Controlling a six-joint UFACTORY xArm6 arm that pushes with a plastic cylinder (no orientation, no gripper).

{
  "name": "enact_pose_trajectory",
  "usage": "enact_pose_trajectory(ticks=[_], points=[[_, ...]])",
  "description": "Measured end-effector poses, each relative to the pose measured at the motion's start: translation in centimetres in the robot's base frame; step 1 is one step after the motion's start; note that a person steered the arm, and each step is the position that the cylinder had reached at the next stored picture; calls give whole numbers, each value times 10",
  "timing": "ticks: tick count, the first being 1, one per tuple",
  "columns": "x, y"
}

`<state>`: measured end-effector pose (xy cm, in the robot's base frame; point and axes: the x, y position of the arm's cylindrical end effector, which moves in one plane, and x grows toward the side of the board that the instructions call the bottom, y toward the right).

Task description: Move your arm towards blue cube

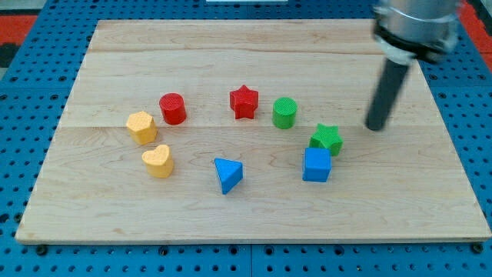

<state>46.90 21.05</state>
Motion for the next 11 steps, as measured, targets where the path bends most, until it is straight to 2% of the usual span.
enact_pose_trajectory(ticks=[1, 2, 3, 5, 6, 8, 9, 10, 11], points=[[48, 21], [126, 16], [150, -62], [138, -264], [133, -339], [133, -343], [143, -313], [149, -264], [149, -174]])
